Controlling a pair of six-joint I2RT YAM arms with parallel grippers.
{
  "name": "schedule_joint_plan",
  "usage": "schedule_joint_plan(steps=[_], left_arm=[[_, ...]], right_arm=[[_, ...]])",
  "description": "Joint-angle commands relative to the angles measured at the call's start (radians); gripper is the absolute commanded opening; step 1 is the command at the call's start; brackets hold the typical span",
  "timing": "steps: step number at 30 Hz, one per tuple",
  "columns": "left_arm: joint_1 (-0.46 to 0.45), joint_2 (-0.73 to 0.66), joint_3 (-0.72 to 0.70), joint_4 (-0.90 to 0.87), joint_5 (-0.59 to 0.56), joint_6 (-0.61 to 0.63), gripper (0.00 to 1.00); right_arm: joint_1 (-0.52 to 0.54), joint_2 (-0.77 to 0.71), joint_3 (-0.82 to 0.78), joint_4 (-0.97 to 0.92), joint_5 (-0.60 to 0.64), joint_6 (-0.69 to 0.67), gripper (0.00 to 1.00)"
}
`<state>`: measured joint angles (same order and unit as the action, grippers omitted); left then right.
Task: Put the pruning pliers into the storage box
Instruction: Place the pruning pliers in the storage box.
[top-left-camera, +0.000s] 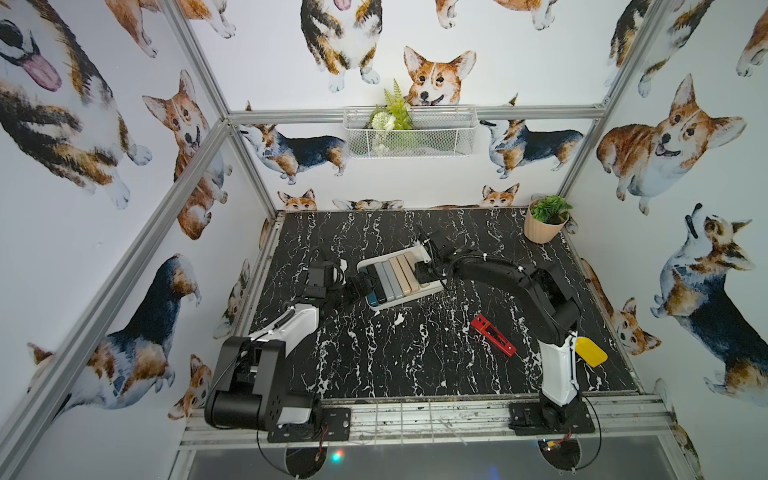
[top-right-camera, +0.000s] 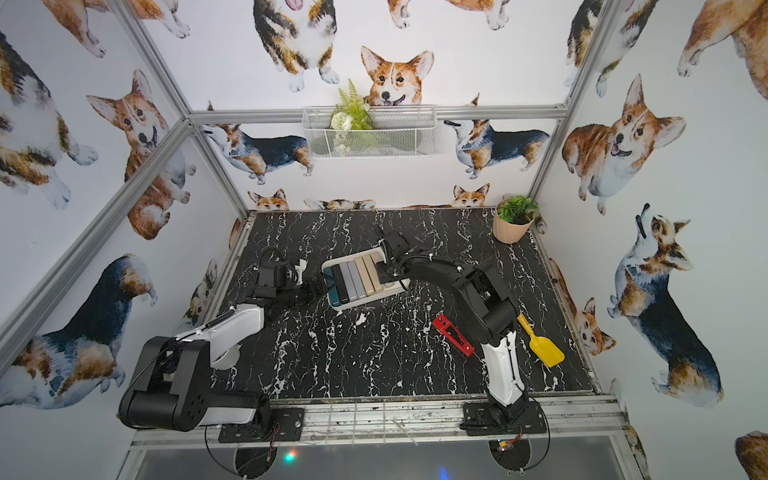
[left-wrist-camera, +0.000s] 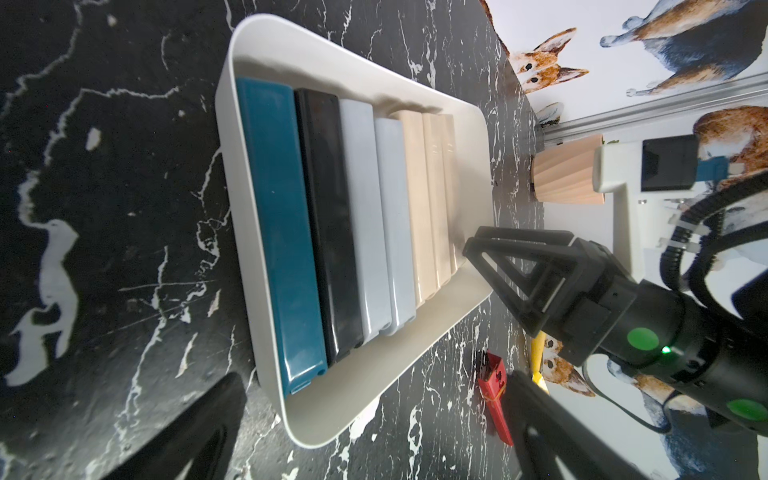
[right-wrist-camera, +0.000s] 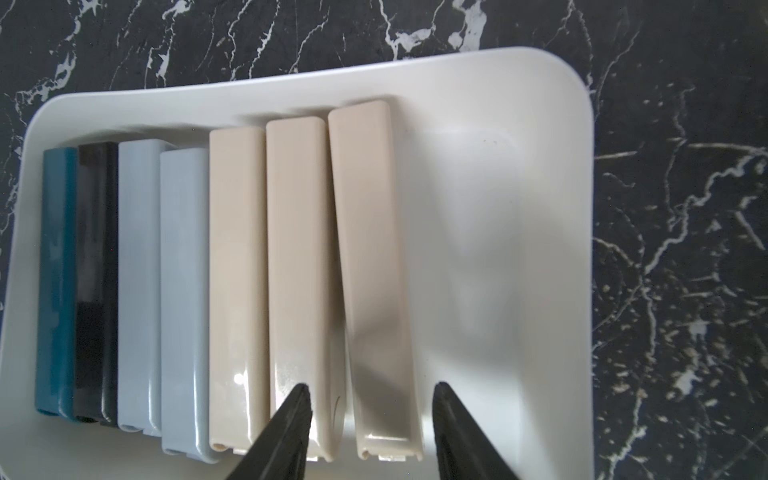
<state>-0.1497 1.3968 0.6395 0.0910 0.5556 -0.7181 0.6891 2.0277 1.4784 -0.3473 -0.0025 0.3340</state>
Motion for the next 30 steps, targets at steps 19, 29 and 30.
schedule_joint_plan(steps=[19,29,30], left_arm=[[0.002,0.002,0.0,0.018,0.015,-0.004,1.0],[0.002,0.004,0.0,0.015,0.013,-0.001,1.0],[0.002,0.005,0.0,0.015,0.013,-0.001,1.0]], right_arm=[[-0.046,0.016,0.016,0.007,0.041,-0.026,0.0],[-0.062,0.078,0.049,0.01,0.026,-0.018,0.0],[-0.062,0.081,0.052,0.013,0.023,-0.018,0.0]])
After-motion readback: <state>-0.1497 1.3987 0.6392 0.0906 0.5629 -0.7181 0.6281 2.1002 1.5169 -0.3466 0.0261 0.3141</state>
